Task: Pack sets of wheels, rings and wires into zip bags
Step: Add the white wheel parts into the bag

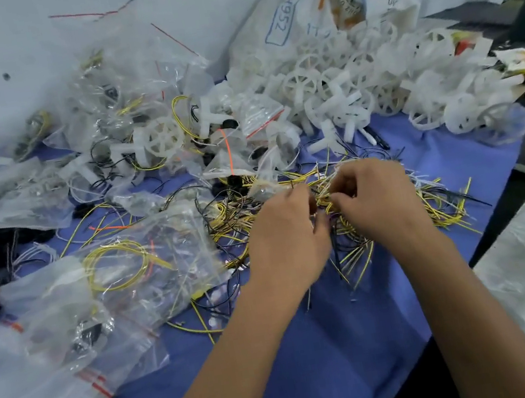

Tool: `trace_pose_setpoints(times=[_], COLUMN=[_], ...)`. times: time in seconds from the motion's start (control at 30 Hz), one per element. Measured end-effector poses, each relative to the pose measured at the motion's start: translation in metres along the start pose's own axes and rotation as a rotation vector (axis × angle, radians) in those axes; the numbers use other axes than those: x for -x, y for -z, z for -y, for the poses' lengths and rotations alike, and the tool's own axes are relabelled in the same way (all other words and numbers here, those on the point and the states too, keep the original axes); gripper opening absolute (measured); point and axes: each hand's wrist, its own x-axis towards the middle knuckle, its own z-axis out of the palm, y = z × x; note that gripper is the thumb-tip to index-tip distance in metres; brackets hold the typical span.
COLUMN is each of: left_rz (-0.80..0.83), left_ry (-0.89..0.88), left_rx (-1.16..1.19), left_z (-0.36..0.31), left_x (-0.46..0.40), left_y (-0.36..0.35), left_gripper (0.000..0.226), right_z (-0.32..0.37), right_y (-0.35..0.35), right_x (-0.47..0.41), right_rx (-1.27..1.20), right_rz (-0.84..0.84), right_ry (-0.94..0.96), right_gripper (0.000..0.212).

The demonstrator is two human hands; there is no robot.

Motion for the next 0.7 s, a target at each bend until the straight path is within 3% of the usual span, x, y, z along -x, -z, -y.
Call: trace_pose_setpoints(times=[0.2,0.37,0.7], left_rz=[0.055,0.012,-0.096], left_ry=[0.071,0.067,0.145], left_rx=[-0.071,-0.092,0.210], left_z=[-0.002,-0.001,0.008], left_x=[0.006,0.005,-0.008], left_y=[-0.028,-0.034,0.007], left_gripper=[0.030,0.030,0.012], right_z=[-0.011,-0.007,0.016], right_y=[0.002,0.001,0.020], right_x=[-0.001,-0.006,-0.013], right_rx=[0.187,0.185,-0.061], right_rz=[0.251,0.290,0.083], right_ry=[-0.077,-0.056,0.095], right_gripper=[0.031,0.016,0.012])
